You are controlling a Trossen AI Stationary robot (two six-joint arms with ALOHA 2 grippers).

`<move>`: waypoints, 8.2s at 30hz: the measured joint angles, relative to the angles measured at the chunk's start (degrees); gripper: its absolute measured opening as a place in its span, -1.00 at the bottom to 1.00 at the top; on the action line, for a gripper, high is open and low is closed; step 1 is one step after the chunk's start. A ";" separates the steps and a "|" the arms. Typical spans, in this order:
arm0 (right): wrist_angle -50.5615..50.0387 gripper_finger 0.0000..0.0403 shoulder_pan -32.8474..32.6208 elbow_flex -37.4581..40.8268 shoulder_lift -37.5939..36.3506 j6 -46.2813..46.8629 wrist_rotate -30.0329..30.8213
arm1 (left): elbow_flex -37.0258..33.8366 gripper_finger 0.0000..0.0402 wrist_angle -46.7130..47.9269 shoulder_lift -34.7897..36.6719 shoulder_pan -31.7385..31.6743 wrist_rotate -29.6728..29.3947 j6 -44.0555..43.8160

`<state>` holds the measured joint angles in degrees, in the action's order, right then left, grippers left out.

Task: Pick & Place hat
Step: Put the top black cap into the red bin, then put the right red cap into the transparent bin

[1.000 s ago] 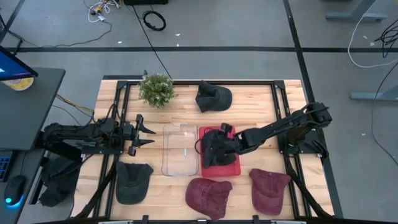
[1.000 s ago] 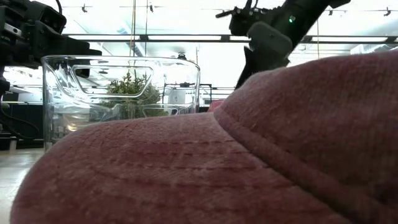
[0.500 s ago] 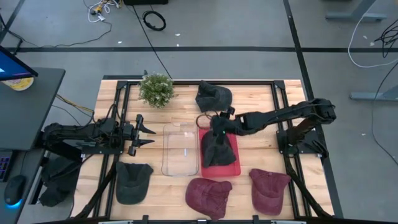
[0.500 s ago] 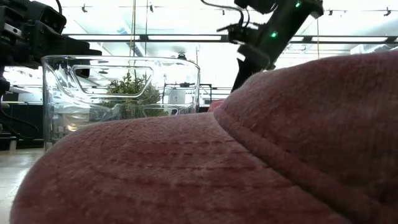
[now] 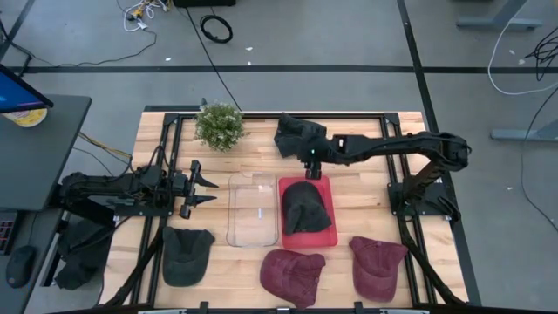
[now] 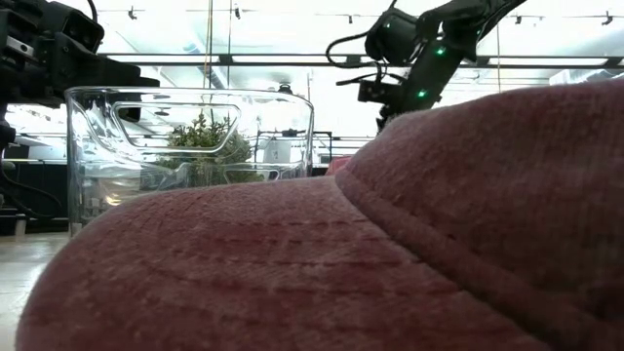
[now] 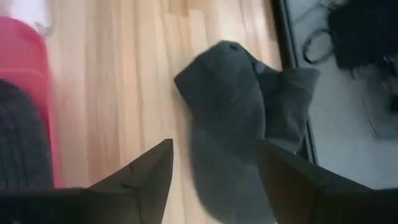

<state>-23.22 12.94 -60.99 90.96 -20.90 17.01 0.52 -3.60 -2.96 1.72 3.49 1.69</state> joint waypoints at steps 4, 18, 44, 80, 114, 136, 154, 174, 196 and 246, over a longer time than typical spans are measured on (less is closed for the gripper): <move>0.85 0.16 3.48 0.00 0.36 -7.87 -6.28 | 0.00 -0.17 0.00 -0.01 0.00 0.00 -0.02; 7.54 0.16 13.28 0.02 4.78 -20.59 -14.47 | 0.02 -0.17 0.02 -0.02 0.01 0.00 -0.01; 8.58 -0.62 19.44 -4.18 17.25 -24.53 -18.11 | 0.01 -0.17 0.02 0.00 0.00 0.00 0.00; -18.39 -1.00 -4.16 -4.83 -4.70 33.26 18.56 | 0.01 -0.17 0.00 -0.01 0.01 0.00 -0.02; -50.73 -1.00 -32.25 -36.34 17.08 84.60 22.09 | 0.00 -0.17 0.00 -0.01 0.00 0.00 -0.01; -54.29 -1.00 -34.34 -38.81 21.53 93.98 11.32 | 0.00 -0.17 0.00 0.00 0.01 0.00 0.00; -33.68 -1.00 -25.14 -20.83 21.14 86.02 -6.58 | 0.02 -0.17 -0.02 -0.02 0.00 0.00 0.00; -17.94 -1.00 -22.65 -17.56 21.41 81.14 -7.39 | 0.00 -0.17 0.01 0.00 0.01 0.00 -0.01; -17.50 -0.73 -22.43 -19.04 21.59 73.26 -5.14 | 0.02 -0.17 0.02 0.00 0.02 0.00 0.00; -27.17 -0.44 -38.79 -22.82 7.69 75.02 -2.18 | 0.02 -0.17 0.00 -0.02 0.02 0.00 0.00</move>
<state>-50.39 -25.85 -83.81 98.65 54.11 14.83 0.54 -3.60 -2.98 1.74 3.49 1.69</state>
